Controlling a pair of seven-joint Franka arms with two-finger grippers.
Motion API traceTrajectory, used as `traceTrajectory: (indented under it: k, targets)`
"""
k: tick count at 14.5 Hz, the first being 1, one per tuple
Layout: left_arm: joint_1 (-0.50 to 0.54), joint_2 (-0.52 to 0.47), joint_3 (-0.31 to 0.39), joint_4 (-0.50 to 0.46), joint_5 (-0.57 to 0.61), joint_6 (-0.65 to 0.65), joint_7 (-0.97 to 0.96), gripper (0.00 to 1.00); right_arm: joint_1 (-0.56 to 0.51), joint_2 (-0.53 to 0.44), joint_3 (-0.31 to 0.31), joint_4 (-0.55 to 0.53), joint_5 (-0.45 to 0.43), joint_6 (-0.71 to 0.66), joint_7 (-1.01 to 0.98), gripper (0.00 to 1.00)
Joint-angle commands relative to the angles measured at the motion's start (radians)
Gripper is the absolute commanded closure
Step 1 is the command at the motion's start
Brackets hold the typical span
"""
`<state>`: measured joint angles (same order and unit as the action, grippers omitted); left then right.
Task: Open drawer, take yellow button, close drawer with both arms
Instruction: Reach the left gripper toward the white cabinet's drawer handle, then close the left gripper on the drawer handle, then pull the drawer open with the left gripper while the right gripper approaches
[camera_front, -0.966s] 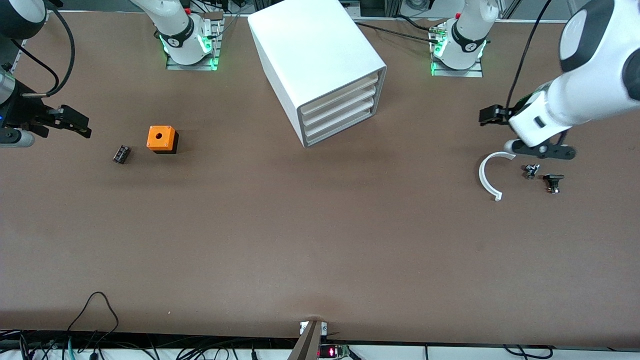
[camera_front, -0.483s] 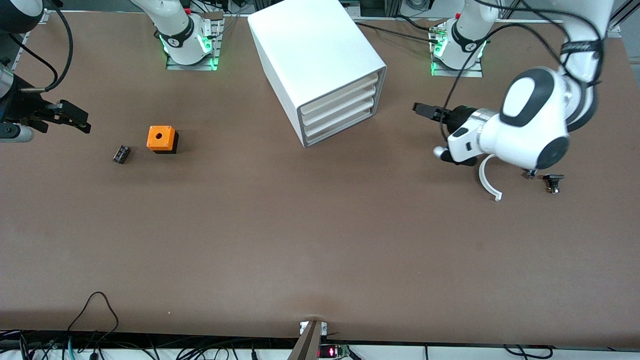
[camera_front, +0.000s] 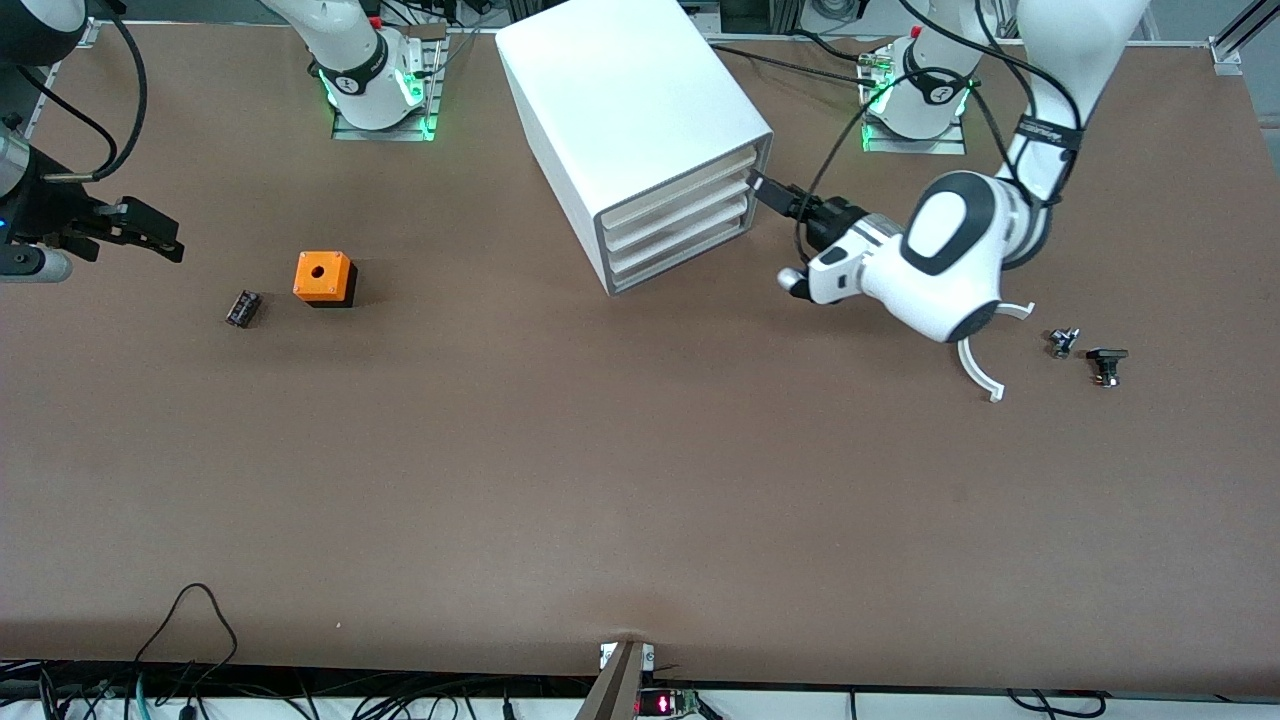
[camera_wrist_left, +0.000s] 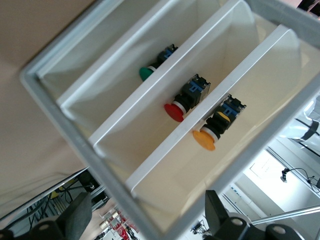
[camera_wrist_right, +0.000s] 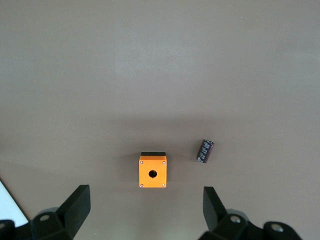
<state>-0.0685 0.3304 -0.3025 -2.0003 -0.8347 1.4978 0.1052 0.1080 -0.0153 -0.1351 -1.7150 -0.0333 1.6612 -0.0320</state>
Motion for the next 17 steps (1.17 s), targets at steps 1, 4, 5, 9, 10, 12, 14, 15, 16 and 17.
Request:
traceTrajectory:
  k: [1, 4, 5, 9, 10, 12, 14, 15, 16, 17]
  targets:
    - [0.007, -0.024, -0.021, -0.077, -0.049, 0.053, 0.051, 0.0, -0.001, -0.023, 0.003, -0.012, 0.006, 0.002, -0.005, 0.0]
    - [0.009, -0.022, -0.035, -0.092, -0.05, 0.084, 0.108, 0.0, 0.008, -0.022, 0.009, 0.005, 0.007, 0.005, -0.002, 0.0]
    - [0.009, -0.022, -0.035, -0.109, -0.05, 0.105, 0.144, 0.0, 0.01, -0.02, 0.023, 0.009, 0.007, 0.006, -0.003, 0.0]
    - [0.009, -0.022, -0.037, -0.155, -0.118, 0.153, 0.393, 0.0, 0.009, 0.0, 0.028, 0.034, 0.016, 0.012, 0.0, 0.0]
    - [0.009, -0.021, -0.037, -0.156, -0.124, 0.159, 0.434, 0.0, 0.009, 0.004, 0.028, 0.034, 0.016, 0.012, -0.002, 0.0]
    - [0.009, -0.022, -0.038, -0.156, -0.124, 0.159, 0.462, 0.01, 0.009, 0.024, 0.028, 0.04, 0.016, 0.014, -0.002, 0.0]
    - [0.009, -0.024, -0.062, -0.161, -0.141, 0.159, 0.484, 0.01, 0.013, 0.046, 0.029, 0.048, 0.016, 0.015, -0.002, 0.0]
    - [0.009, -0.024, -0.067, -0.161, -0.153, 0.159, 0.494, 0.01, 0.022, 0.061, 0.029, 0.054, 0.015, 0.014, -0.009, 0.0]
    - [0.009, -0.025, -0.07, -0.163, -0.168, 0.159, 0.505, 0.02, 0.028, 0.064, 0.029, 0.058, 0.015, 0.011, -0.02, 0.0]
    - [0.007, -0.025, -0.072, -0.166, -0.173, 0.159, 0.516, 0.06, 0.032, 0.067, 0.029, 0.058, 0.015, 0.012, -0.02, 0.0]
